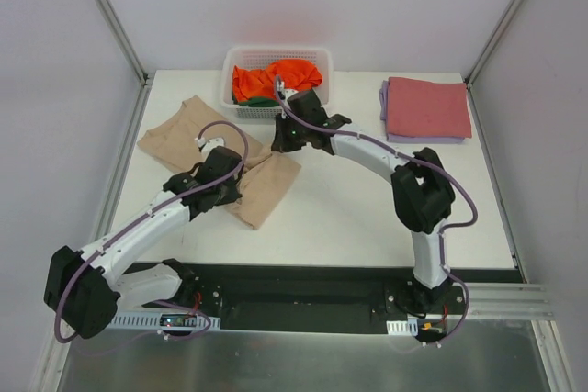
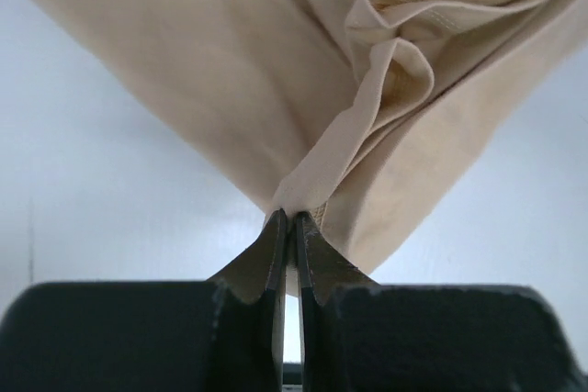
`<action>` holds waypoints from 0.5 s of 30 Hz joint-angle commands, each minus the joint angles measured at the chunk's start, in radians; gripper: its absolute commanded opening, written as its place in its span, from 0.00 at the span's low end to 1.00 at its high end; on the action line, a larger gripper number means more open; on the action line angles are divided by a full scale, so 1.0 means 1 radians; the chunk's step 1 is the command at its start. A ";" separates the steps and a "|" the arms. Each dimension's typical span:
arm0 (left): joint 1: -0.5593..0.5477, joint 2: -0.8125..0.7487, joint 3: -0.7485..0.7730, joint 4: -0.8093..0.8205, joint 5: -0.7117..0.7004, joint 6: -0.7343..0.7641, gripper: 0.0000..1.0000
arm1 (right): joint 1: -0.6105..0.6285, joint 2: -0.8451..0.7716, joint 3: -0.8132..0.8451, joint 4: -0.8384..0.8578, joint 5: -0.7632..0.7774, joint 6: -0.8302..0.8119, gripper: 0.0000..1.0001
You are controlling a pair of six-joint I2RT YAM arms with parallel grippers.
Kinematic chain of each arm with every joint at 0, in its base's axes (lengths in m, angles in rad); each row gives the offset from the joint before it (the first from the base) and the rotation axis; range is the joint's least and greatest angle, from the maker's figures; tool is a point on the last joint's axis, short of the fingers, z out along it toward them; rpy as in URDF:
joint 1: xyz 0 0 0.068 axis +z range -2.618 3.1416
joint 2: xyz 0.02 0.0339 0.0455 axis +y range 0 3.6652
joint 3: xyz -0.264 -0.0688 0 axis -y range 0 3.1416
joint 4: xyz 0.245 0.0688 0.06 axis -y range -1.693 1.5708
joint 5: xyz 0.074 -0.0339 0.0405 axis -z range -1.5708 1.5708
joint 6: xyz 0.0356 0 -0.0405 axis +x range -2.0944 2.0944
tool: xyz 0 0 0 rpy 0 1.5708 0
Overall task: Fold and stack the t-shirts
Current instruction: Fold the folded rectangular tshirt in 1/3 of the way
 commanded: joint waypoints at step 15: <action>0.259 0.317 0.164 0.028 -0.133 0.131 0.00 | 0.035 0.307 0.352 0.169 0.077 -0.074 0.00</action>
